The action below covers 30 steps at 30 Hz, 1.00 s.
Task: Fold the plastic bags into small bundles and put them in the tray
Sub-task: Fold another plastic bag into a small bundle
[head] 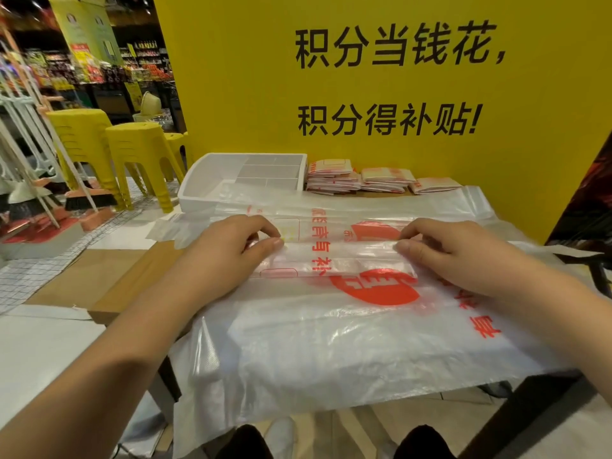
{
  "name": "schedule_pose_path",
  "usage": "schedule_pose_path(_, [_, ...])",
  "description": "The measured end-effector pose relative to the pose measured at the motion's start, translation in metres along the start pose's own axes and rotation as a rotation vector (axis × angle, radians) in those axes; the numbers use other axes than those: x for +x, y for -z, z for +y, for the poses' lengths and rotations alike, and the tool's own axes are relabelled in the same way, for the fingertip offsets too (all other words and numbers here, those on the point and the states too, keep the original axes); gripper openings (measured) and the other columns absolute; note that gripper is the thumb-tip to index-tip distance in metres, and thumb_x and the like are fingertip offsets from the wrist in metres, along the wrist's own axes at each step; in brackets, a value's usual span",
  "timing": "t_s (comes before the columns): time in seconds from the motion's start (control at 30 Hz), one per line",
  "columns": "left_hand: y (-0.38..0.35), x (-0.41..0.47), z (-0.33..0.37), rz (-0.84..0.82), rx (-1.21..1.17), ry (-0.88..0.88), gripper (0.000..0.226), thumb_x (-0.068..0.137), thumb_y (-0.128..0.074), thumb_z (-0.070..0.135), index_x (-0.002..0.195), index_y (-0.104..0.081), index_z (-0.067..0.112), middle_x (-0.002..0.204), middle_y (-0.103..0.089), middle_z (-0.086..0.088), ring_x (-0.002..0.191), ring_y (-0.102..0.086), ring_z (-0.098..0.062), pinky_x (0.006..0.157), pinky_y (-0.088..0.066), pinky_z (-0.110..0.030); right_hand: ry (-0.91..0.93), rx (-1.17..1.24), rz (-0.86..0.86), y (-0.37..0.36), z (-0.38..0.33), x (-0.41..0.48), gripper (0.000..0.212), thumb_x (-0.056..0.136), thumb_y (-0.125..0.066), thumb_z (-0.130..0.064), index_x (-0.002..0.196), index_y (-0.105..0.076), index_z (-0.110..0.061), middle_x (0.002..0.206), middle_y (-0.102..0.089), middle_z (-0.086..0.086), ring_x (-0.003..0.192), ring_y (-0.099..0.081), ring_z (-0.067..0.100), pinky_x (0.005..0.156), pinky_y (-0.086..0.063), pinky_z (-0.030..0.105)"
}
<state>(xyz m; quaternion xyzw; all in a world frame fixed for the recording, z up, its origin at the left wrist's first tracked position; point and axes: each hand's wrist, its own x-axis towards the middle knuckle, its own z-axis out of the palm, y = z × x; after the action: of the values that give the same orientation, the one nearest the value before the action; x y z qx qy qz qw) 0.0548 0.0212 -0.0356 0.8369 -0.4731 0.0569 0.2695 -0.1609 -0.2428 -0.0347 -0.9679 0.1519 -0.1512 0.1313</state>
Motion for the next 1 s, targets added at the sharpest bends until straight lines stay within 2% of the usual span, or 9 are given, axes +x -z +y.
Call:
schedule_pose_path(0.1, [0.003, -0.003, -0.001, -0.041, -0.031, -0.017, 0.019, 0.097, -0.055, 0.045, 0.11, -0.066, 0.036, 0.096, -0.062, 0.01, 0.089, -0.055, -0.002, 0.076, -0.043, -0.02, -0.022, 0.061, -0.012, 0.001, 0.005, -0.003, 0.026, 0.097, -0.042, -0.057, 0.101, -0.059, -0.038, 0.071, -0.063, -0.021, 0.067, -0.057, -0.001, 0.058, -0.037, 0.026])
schedule_pose_path(0.17, [-0.001, -0.005, -0.002, -0.056, 0.015, -0.012, 0.021, 0.097, -0.054, 0.045, 0.114, -0.064, 0.036, 0.097, -0.058, 0.013, 0.09, -0.055, -0.004, 0.076, -0.041, -0.023, -0.011, -0.038, 0.001, -0.001, 0.002, -0.006, 0.025, 0.098, -0.039, -0.057, 0.103, -0.057, -0.04, 0.068, -0.062, -0.019, 0.064, -0.056, 0.0, 0.058, -0.036, 0.025])
schedule_pose_path(0.33, [-0.008, -0.008, 0.003, 0.031, 0.19, -0.039, 0.027, 0.101, -0.049, 0.037, 0.123, -0.062, 0.032, 0.114, -0.056, 0.007, 0.11, -0.055, -0.018, 0.102, -0.035, -0.038, 0.035, -0.245, 0.035, -0.007, -0.002, -0.008, 0.033, 0.097, -0.038, -0.048, 0.121, -0.056, -0.034, 0.102, -0.061, -0.009, 0.094, -0.062, 0.02, 0.082, -0.047, 0.039])
schedule_pose_path(0.43, [-0.006, -0.019, 0.023, -0.04, 0.236, -0.143, 0.038, 0.104, -0.035, 0.036, 0.139, -0.05, 0.039, 0.148, -0.041, 0.013, 0.143, -0.03, -0.011, 0.123, -0.008, -0.041, 0.049, -0.189, 0.021, -0.006, -0.003, -0.007, 0.025, 0.097, -0.048, -0.038, 0.119, -0.059, -0.037, 0.102, -0.055, -0.013, 0.092, -0.058, 0.013, 0.082, -0.046, 0.036])
schedule_pose_path(0.57, [-0.014, -0.039, 0.045, -0.32, 0.294, -0.218, 0.061, 0.096, -0.006, 0.06, 0.155, -0.007, 0.047, 0.164, 0.005, 0.022, 0.15, 0.014, 0.0, 0.12, 0.015, -0.035, 0.039, -0.174, 0.015, -0.004, -0.007, -0.005, 0.023, 0.098, -0.052, -0.033, 0.118, -0.06, -0.039, 0.101, -0.054, -0.013, 0.096, -0.054, 0.012, 0.085, -0.047, 0.038])
schedule_pose_path(0.73, [-0.019, -0.047, 0.05, -0.399, 0.262, -0.115, 0.055, 0.102, -0.01, 0.054, 0.156, -0.001, 0.047, 0.162, 0.012, 0.024, 0.147, 0.02, 0.002, 0.121, 0.016, -0.035, -0.053, -0.122, 0.044, -0.009, -0.011, -0.009, 0.031, 0.094, -0.053, -0.019, 0.118, -0.063, -0.035, 0.106, -0.052, -0.009, 0.104, -0.055, 0.02, 0.089, -0.049, 0.043])
schedule_pose_path(0.83, [-0.018, -0.047, 0.05, -0.416, 0.256, -0.102, 0.054, 0.103, -0.012, 0.054, 0.156, -0.004, 0.047, 0.162, 0.01, 0.025, 0.148, 0.018, 0.003, 0.122, 0.015, -0.036, -0.039, -0.205, 0.074, -0.012, -0.023, -0.01, 0.035, 0.091, -0.061, -0.017, 0.124, -0.062, -0.027, 0.123, -0.056, 0.0, 0.115, -0.055, 0.028, 0.094, -0.048, 0.044])
schedule_pose_path(0.9, [-0.018, -0.046, 0.052, -0.431, 0.242, -0.092, 0.053, 0.103, -0.013, 0.054, 0.156, -0.007, 0.048, 0.162, 0.009, 0.026, 0.148, 0.017, 0.003, 0.122, 0.014, -0.037, 0.07, -0.188, 0.025, -0.015, -0.041, -0.011, 0.044, 0.093, -0.056, -0.018, 0.137, -0.055, -0.027, 0.144, -0.049, -0.002, 0.131, -0.047, 0.025, 0.108, -0.041, 0.041])
schedule_pose_path(1.0, [-0.018, -0.045, 0.053, -0.446, 0.225, -0.075, 0.053, 0.103, -0.014, 0.055, 0.155, -0.008, 0.049, 0.161, 0.009, 0.028, 0.147, 0.018, 0.004, 0.122, 0.014, -0.038, 0.14, -0.1, -0.121, -0.023, -0.067, -0.017, 0.049, 0.105, -0.035, -0.043, 0.153, -0.035, -0.035, 0.163, -0.022, -0.012, 0.15, -0.017, 0.01, 0.123, -0.012, 0.027])
